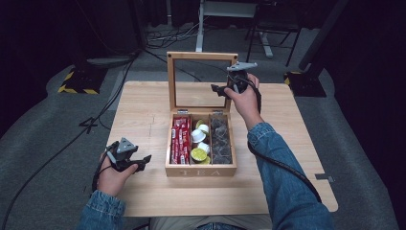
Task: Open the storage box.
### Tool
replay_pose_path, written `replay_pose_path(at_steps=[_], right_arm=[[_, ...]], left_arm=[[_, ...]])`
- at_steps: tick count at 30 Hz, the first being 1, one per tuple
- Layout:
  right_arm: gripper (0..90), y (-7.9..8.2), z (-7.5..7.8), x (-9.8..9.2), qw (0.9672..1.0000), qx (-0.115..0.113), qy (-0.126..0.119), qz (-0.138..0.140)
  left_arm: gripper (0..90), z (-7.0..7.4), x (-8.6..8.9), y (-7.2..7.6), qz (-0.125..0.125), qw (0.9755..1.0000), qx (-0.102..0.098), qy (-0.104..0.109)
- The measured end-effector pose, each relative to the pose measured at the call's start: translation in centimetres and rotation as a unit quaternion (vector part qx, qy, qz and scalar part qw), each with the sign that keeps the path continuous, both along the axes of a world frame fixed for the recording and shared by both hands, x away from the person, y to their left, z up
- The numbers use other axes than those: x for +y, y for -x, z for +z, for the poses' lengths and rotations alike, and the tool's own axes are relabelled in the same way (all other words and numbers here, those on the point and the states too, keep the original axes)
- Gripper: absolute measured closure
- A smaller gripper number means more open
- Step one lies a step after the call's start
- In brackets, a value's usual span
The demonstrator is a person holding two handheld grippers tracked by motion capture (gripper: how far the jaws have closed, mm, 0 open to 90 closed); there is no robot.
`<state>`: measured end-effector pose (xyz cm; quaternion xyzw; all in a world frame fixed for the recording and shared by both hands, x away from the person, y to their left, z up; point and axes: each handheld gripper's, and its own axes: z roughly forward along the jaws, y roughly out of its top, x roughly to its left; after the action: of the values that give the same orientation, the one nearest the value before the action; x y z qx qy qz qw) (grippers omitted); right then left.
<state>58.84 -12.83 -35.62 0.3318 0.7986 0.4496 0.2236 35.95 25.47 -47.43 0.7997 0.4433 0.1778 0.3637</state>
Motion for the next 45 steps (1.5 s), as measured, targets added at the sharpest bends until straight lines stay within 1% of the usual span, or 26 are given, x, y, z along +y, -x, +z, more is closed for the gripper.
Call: replay_pose_path(at_steps=[5, 8, 16, 19, 22, 24, 26, 30, 32, 39, 40, 41, 43, 45], right_arm=[[16.2, -0.2, -0.7, 0.1, 1.0000, 0.007, 0.004, -0.003], [16.7, -0.2, -0.9, 0.1, 0.9999, 0.013, 0.005, -0.004], [17.4, -0.4, -1.0, -0.5, 0.9998, 0.019, 0.006, -0.009], [17.9, -0.3, -1.0, -0.9, 0.9997, 0.019, 0.008, -0.013], [20.9, -0.2, -1.0, -1.3, 0.9997, 0.020, 0.006, -0.011], [21.3, -0.1, -0.9, -1.5, 0.9997, 0.021, 0.002, -0.012], [20.5, 0.2, -0.6, -1.8, 0.9998, 0.019, 0.002, -0.011], [19.6, 0.7, 0.2, -2.3, 0.9999, 0.013, 0.002, -0.008], [21.2, 1.1, 0.8, -2.7, 1.0000, 0.007, 0.000, -0.004], [20.6, 2.8, 3.1, -3.7, 0.9999, -0.009, -0.004, 0.012], [20.6, 2.8, 3.1, -3.7, 0.9999, -0.009, -0.004, 0.012], [20.9, 3.6, 3.7, -4.1, 0.9997, -0.012, -0.005, 0.020], [21.5, 4.3, 4.1, -4.3, 0.9995, -0.011, -0.007, 0.028], [22.5, 5.2, 4.5, -4.6, 0.9991, -0.008, -0.009, 0.040]], left_arm=[[32.6, 0.0, 0.1, 0.0, 0.003, 1.0000, 0.000, 0.002], [32.6, -0.1, 0.1, 0.0, 0.000, 1.0000, 0.000, 0.001], [32.6, -0.1, 0.1, 0.0, 0.000, 1.0000, 0.001, -0.001], [32.6, -0.2, 0.0, -0.1, -0.001, 1.0000, 0.005, -0.001], [32.6, -0.2, 0.0, -0.1, -0.002, 1.0000, 0.003, -0.001], [32.6, -0.2, 0.0, -0.2, -0.002, 1.0000, 0.002, -0.003], [32.6, -0.2, 0.0, -0.2, -0.002, 1.0000, 0.004, -0.002], [32.5, -0.1, 0.0, -0.3, 0.000, 1.0000, 0.001, 0.001], [32.5, -0.1, 0.1, -0.3, 0.000, 1.0000, 0.002, 0.000], [32.5, 0.0, 0.0, -0.5, 0.001, 1.0000, 0.002, 0.005], [32.5, 0.0, -0.1, -0.6, 0.000, 1.0000, 0.006, 0.004], [33.4, 0.0, -0.1, -0.6, 0.001, 0.9999, 0.012, 0.008], [33.8, 0.1, -0.1, -0.7, 0.001, 0.9998, 0.019, 0.004], [33.8, 0.1, 0.0, -0.6, -0.001, 0.9997, 0.023, 0.010]])
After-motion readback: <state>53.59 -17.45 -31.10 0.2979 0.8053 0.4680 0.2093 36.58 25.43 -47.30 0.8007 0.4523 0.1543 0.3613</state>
